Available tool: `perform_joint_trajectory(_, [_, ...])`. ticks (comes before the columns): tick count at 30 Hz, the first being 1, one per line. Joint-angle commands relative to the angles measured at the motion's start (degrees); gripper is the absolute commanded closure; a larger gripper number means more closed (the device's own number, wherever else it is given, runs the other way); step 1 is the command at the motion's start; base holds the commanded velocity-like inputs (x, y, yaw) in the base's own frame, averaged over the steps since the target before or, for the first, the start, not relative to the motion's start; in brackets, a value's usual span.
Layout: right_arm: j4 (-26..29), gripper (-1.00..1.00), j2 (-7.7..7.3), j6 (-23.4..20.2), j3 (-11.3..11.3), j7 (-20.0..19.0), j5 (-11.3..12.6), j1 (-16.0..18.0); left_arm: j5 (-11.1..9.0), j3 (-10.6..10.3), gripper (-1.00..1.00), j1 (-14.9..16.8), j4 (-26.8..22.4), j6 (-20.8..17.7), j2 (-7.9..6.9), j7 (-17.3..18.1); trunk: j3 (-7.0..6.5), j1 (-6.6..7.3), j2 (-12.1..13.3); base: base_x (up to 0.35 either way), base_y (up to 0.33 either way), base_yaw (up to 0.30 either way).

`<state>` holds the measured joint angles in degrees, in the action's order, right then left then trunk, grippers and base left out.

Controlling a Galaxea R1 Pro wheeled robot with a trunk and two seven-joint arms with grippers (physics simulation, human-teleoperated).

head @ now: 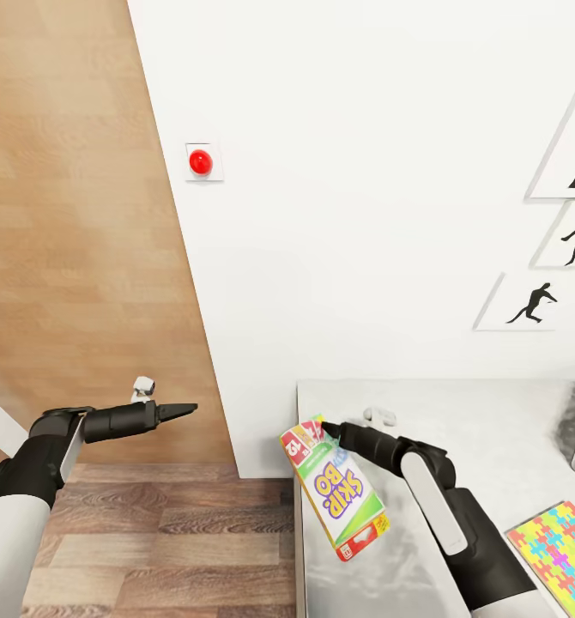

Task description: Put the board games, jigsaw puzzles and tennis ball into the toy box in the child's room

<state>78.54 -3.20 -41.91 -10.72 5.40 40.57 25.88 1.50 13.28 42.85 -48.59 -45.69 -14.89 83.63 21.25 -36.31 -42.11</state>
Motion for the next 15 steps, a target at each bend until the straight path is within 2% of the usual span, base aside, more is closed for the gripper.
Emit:
perform_joint_trajectory(1, [0.4,-1.0,-0.05,-0.1,-0.1,0.6,0.6,0.0,0.2,0.1,-1.0,0.0,0.0,-0.6,0.01,0.3,0.07,-0.01,-0.1,0.0,0.0,0.0])
perform_joint_trajectory(15, [7.8,-1.0,0.02,-0.7,0.0,0.5,1.6,-0.8,0.2,0.0,-1.0,0.0,0.0,-0.6,0.01,-0.5,0.07,-0.01,-0.1,0.0,0.0,0.0])
